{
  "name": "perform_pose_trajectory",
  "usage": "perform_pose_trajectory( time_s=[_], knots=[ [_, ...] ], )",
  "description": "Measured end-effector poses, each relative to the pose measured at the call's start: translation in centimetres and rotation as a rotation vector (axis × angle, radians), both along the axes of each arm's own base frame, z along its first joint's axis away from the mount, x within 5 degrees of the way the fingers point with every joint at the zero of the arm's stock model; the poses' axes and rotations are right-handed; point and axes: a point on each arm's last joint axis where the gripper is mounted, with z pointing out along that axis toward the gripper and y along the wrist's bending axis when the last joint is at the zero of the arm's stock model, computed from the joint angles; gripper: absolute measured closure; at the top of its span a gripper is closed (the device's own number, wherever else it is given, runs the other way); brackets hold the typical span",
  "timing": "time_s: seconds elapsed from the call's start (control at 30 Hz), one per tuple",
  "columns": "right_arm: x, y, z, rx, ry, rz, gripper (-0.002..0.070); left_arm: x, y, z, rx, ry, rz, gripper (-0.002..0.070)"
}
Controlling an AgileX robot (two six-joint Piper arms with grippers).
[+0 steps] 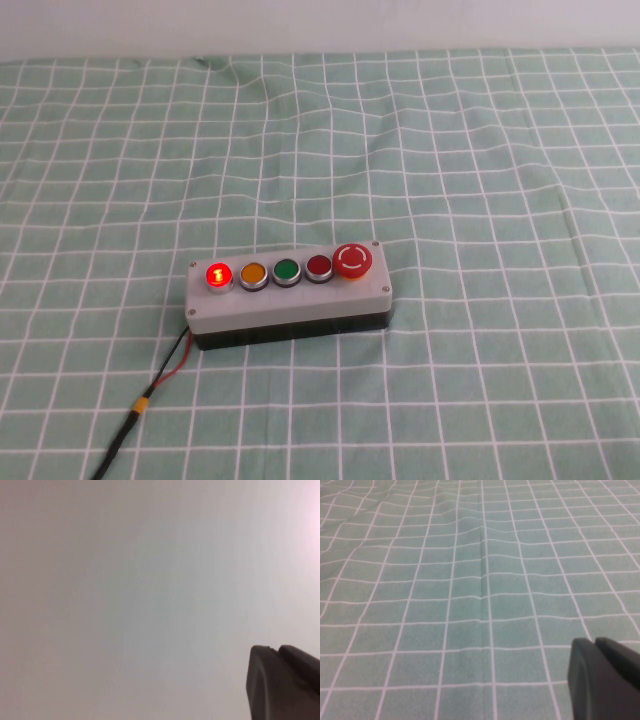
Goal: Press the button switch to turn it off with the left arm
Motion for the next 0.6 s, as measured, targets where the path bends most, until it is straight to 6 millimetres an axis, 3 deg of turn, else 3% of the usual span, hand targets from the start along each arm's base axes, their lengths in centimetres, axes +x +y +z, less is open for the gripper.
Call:
perform_pose_trajectory(
  time_s=[0.2,0.43,0.6],
  knots=[
    [0.0,0.0,0.0,0.0,0.0,0.0,0.0694,-1.1,0.1,2.0,-0.111,-0.162,-0.069,0.0677],
    [0.0,0.0,0.0,0.0,0.0,0.0,0.0694,-2.9,0.7,7.2,-0.145,-0.223,-0.056,0.0677],
    [0.0,0.0,0.0,0.0,0.0,0.0,0.0694,-4.2,1.3,10.4,-0.149,-0.159,-0.013,0.0677]
  ],
)
